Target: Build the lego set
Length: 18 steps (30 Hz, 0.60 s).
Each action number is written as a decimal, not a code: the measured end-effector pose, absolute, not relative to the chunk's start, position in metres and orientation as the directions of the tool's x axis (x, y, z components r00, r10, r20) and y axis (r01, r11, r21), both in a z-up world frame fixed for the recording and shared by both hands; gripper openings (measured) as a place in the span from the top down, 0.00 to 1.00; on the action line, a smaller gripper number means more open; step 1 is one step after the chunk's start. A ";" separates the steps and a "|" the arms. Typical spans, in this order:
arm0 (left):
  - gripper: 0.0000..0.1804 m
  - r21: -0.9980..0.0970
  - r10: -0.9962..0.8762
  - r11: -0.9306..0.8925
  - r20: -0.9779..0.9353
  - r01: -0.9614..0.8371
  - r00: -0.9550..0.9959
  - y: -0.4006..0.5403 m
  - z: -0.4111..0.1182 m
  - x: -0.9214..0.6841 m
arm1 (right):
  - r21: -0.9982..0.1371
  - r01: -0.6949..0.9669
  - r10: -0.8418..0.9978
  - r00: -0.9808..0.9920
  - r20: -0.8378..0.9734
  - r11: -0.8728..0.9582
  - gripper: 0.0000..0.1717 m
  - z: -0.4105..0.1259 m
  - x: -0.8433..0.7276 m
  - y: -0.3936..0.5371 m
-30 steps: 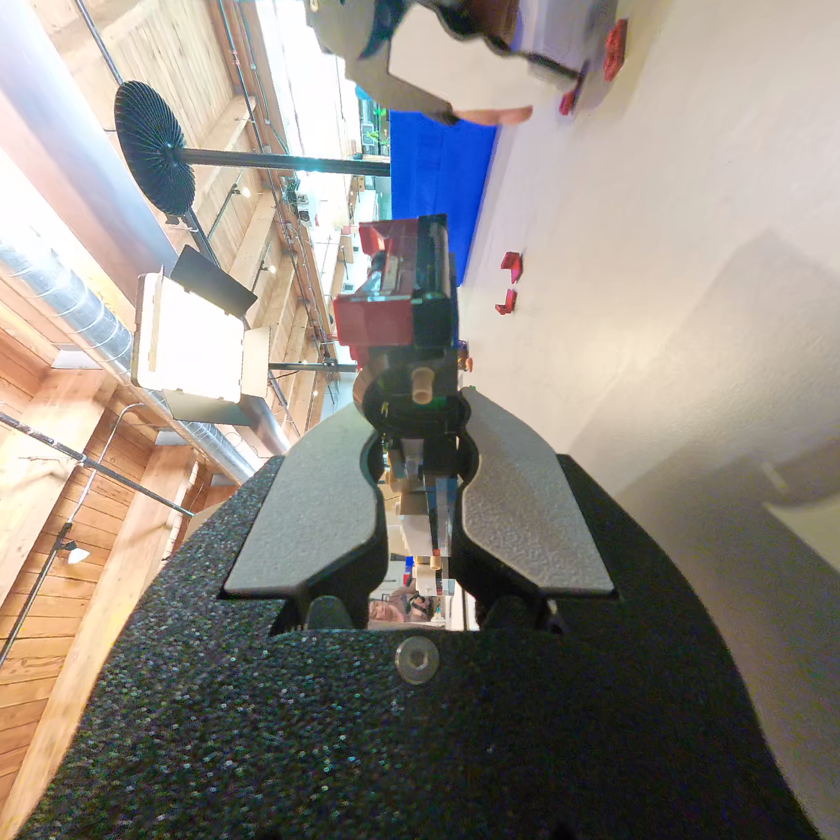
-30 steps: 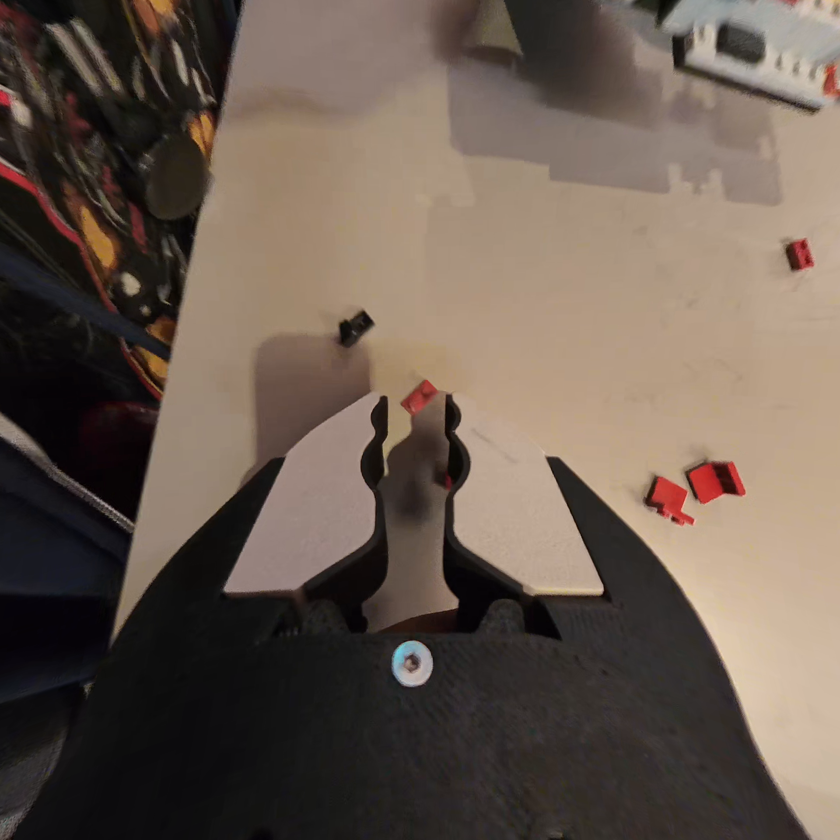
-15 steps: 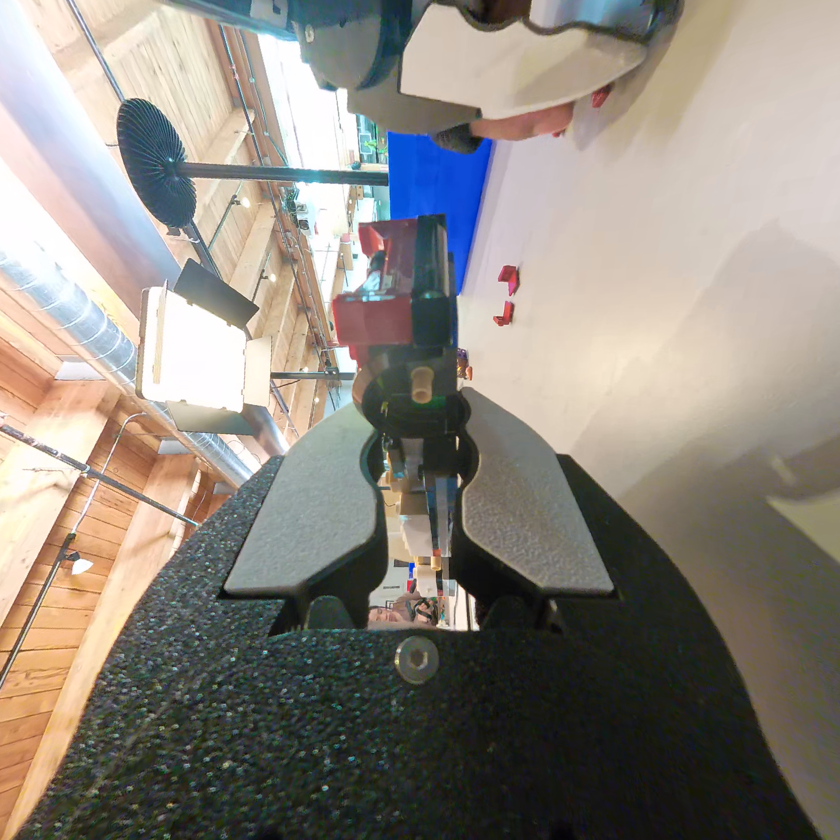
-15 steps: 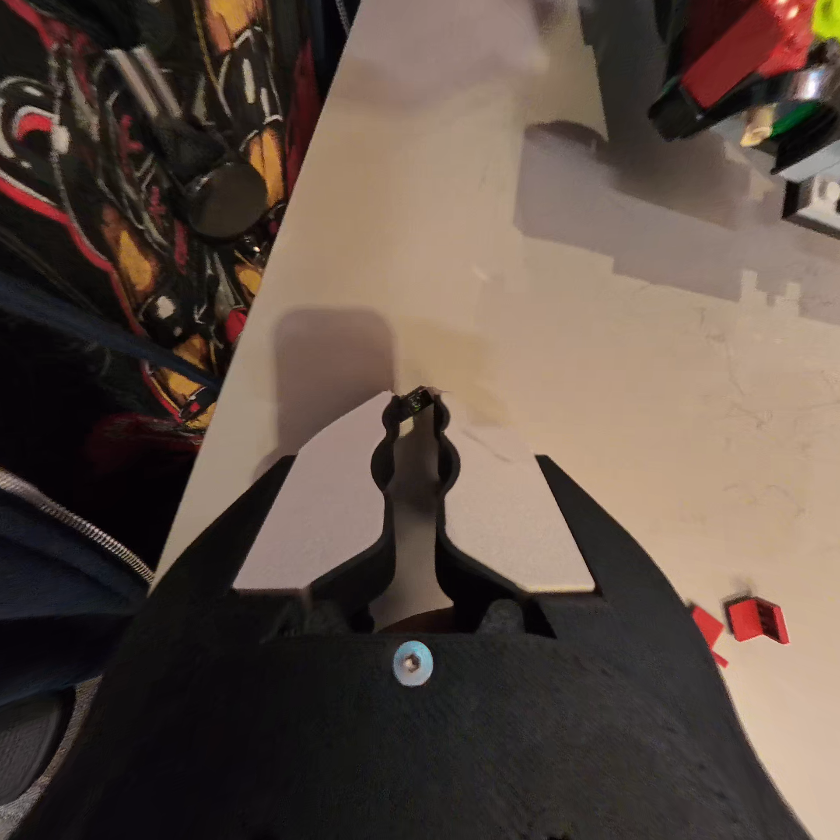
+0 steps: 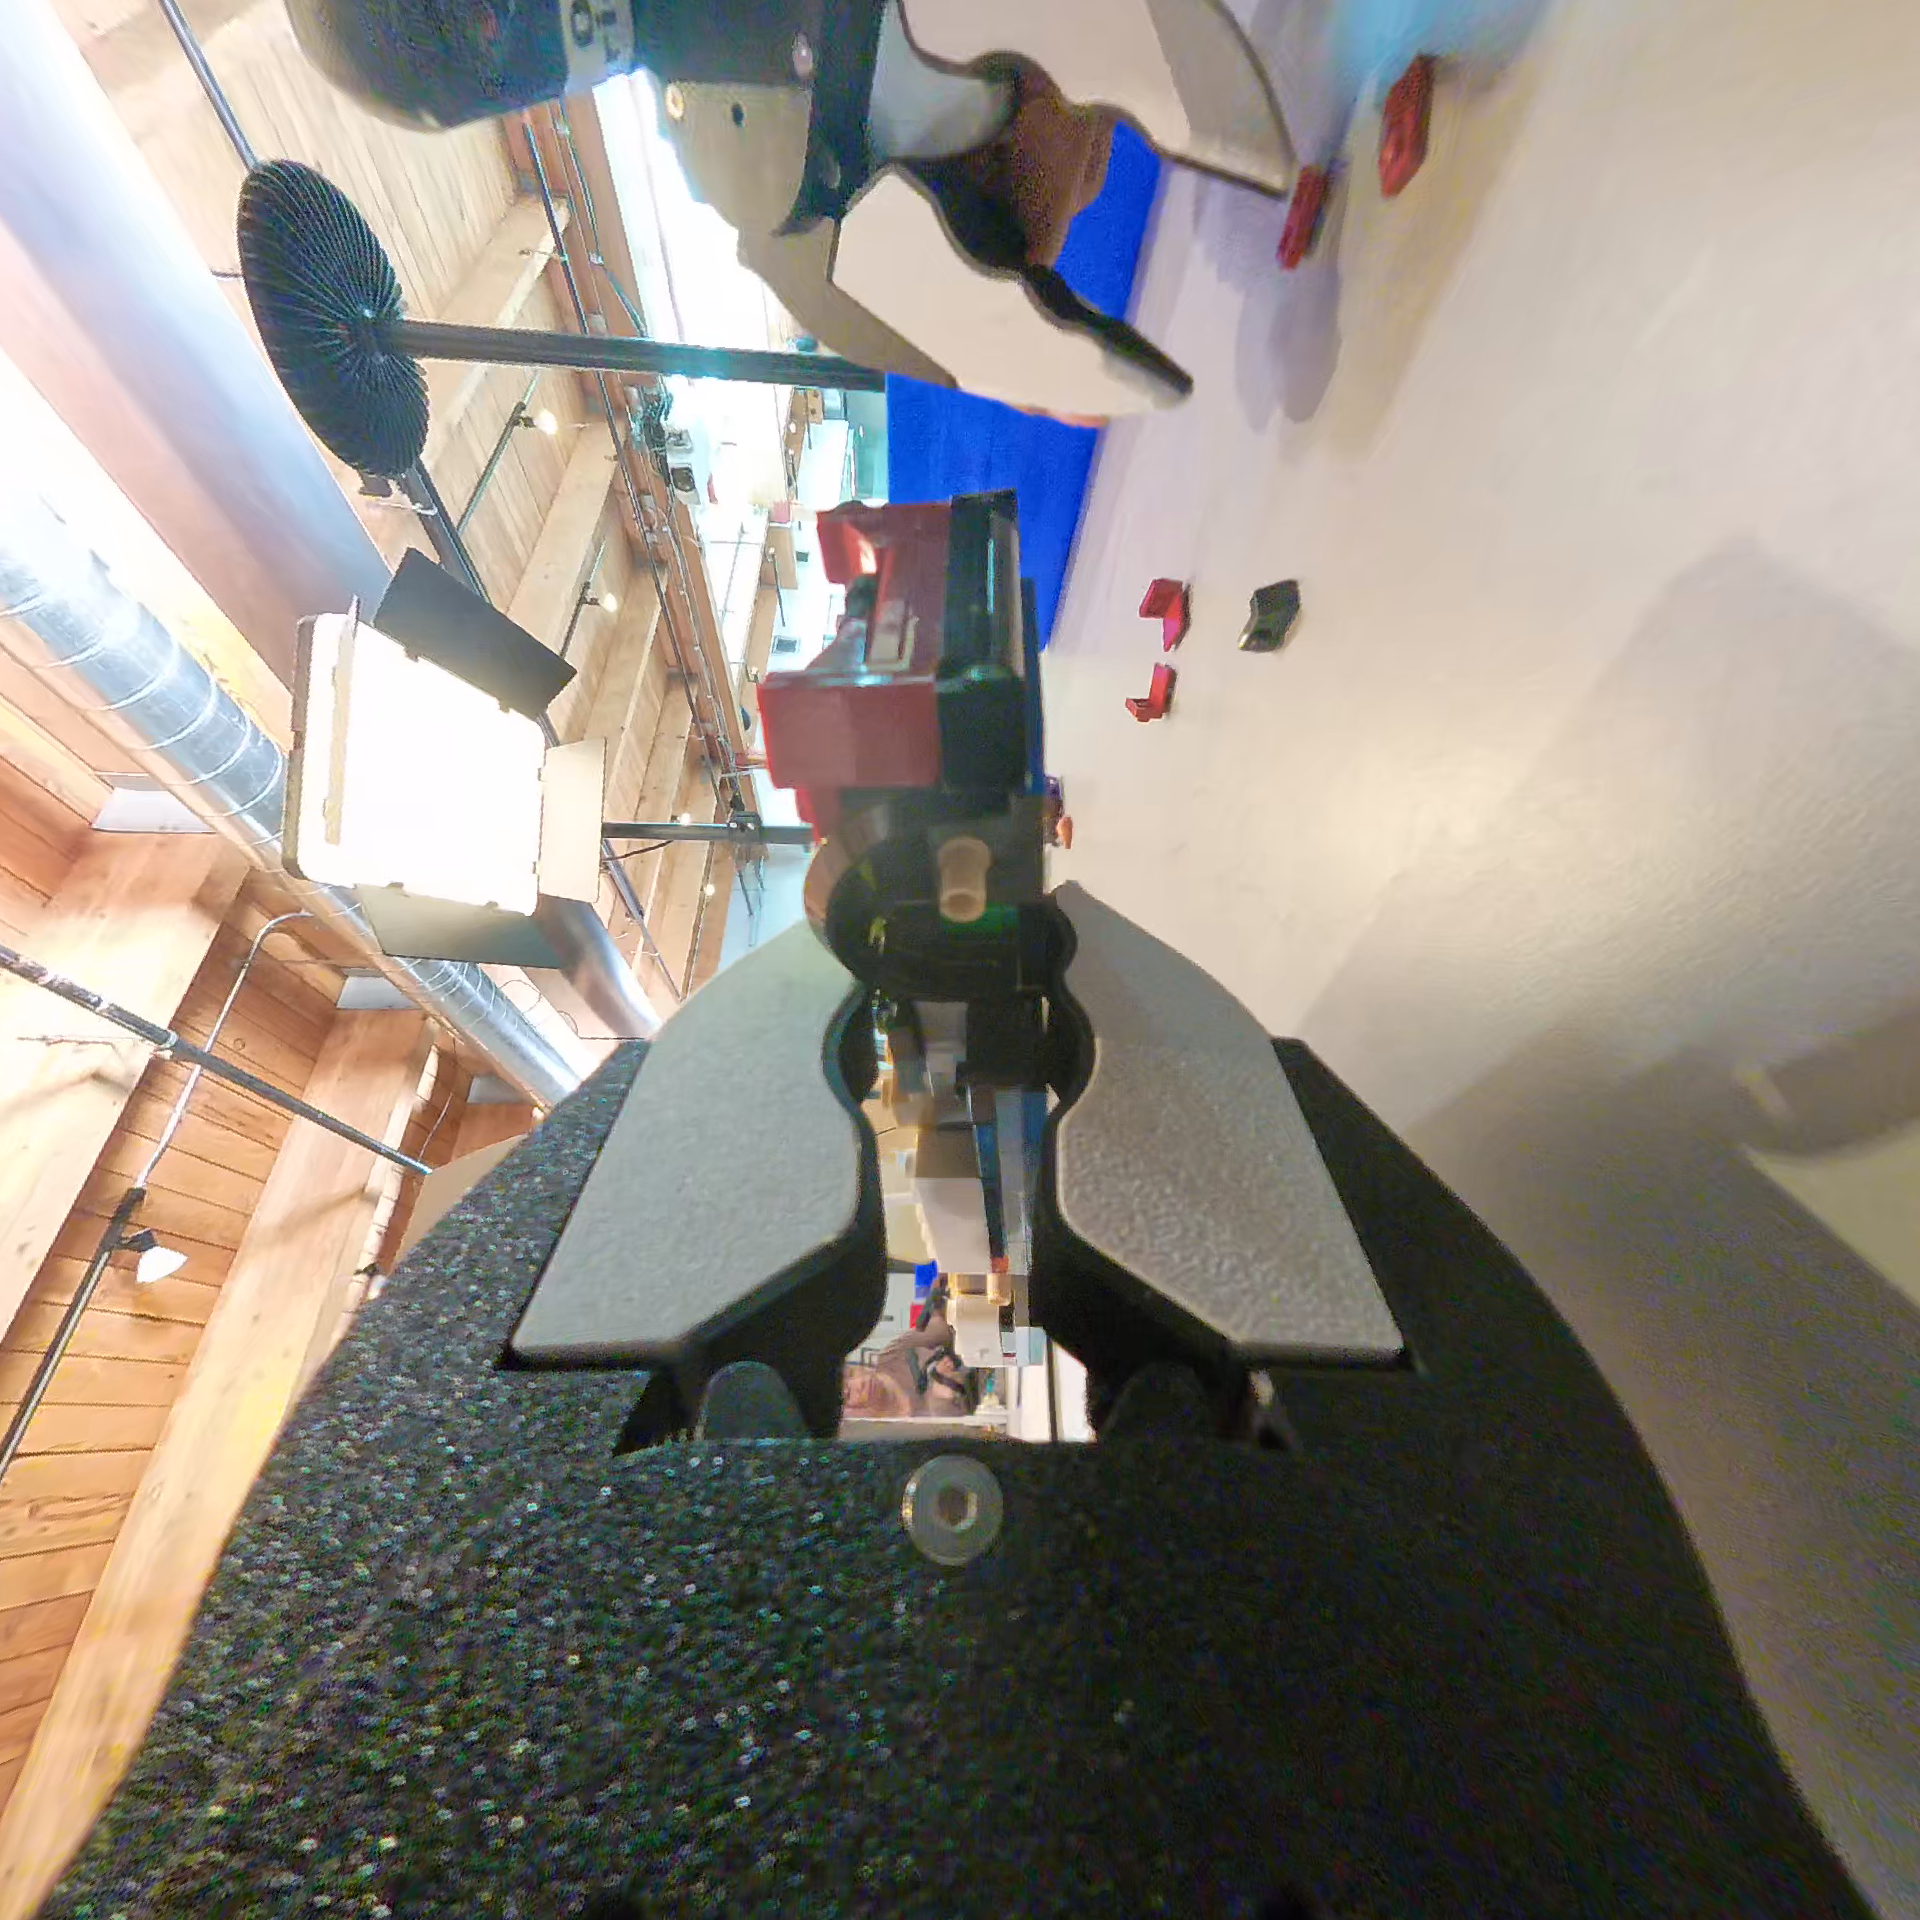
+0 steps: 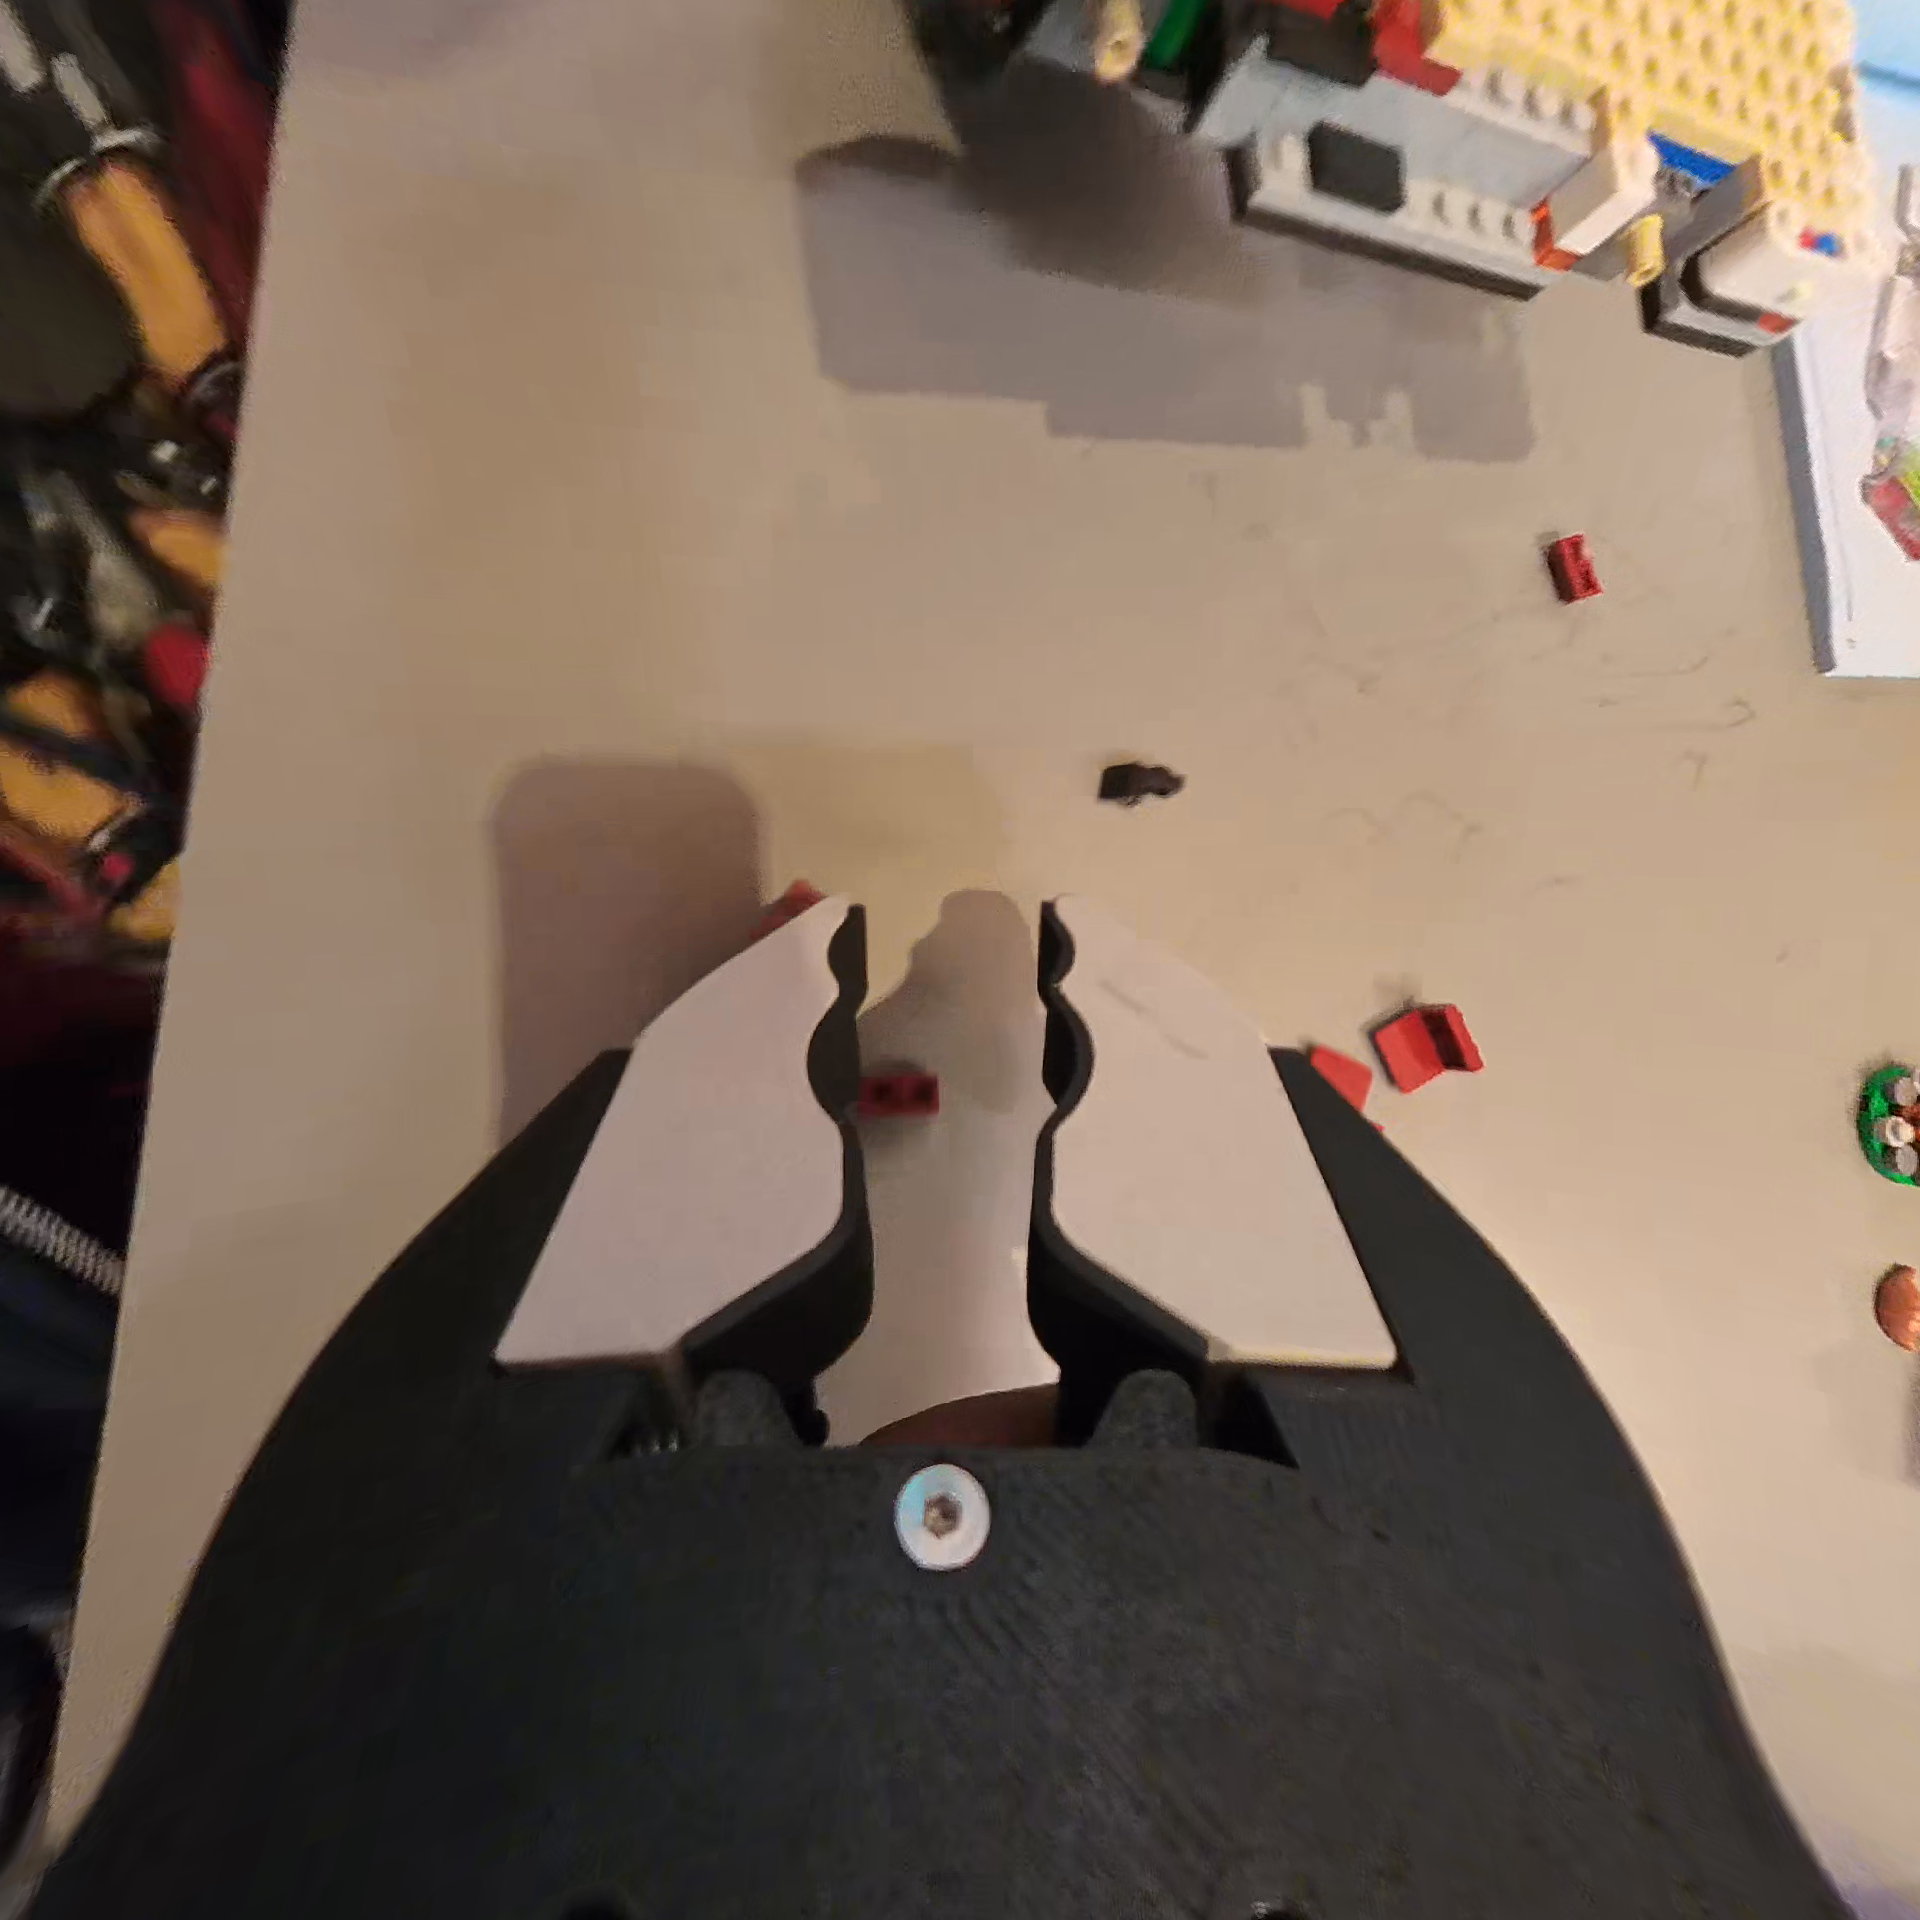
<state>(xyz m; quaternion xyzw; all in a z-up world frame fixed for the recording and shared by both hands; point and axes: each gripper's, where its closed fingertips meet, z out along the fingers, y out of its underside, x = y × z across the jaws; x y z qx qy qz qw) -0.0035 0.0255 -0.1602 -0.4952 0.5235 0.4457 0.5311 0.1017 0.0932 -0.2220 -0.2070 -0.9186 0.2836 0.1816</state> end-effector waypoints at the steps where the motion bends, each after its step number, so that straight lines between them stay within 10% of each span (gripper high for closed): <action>1: 0.84 -0.062 -0.047 0.115 -0.997 -0.991 0.057 0.026 -0.161 -0.003 | -0.598 0.263 0.457 -0.867 0.197 0.757 0.82 -0.222 0.107 0.095; 18: 0.84 0.011 -0.055 0.118 -0.998 -0.993 -0.018 0.027 -0.165 -0.003 | -0.500 0.173 0.276 -0.951 0.138 0.849 0.85 -0.242 0.108 0.075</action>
